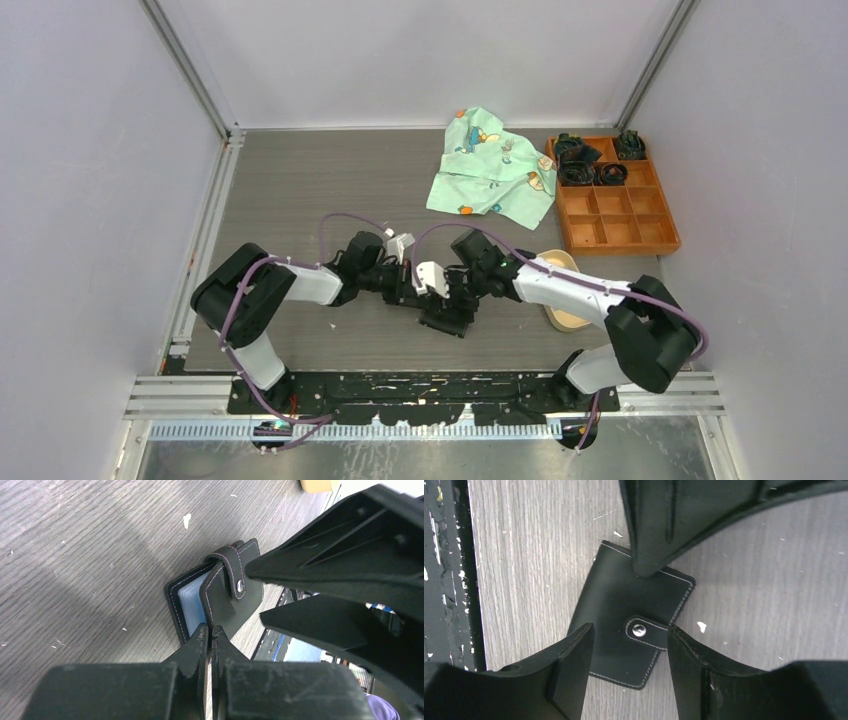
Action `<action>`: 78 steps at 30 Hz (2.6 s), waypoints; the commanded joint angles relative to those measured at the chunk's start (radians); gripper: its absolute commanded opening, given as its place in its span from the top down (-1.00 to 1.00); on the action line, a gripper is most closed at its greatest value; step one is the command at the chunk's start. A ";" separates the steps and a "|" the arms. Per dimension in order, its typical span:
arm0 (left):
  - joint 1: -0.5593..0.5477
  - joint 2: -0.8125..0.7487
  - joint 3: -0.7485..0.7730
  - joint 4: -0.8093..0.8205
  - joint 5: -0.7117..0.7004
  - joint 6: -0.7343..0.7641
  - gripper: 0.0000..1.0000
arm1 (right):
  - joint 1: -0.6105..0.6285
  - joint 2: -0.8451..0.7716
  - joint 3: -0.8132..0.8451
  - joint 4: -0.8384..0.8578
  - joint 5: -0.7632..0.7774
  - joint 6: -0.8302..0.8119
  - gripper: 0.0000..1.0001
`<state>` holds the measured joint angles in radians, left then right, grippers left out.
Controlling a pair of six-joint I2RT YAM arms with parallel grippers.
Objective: Put the credit cards into the card holder
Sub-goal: Open the card holder at the center of the board.
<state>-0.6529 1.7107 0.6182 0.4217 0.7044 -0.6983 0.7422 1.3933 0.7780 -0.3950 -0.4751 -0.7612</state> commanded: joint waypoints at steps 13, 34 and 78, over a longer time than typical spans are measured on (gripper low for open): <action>-0.003 0.000 0.011 0.042 0.046 0.003 1.00 | 0.040 0.107 0.062 0.008 0.164 0.003 0.38; 0.014 0.017 0.051 -0.035 0.037 0.047 1.00 | -0.155 0.024 0.097 0.065 0.111 0.292 0.98; 0.093 -0.468 -0.087 -0.010 -0.391 0.020 -0.31 | -0.462 -0.050 0.055 0.247 -0.290 0.852 0.98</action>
<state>-0.5629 1.3190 0.6395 0.2928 0.4034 -0.5915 0.2810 1.3613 0.8371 -0.2291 -0.7052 0.0177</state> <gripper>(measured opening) 0.635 0.037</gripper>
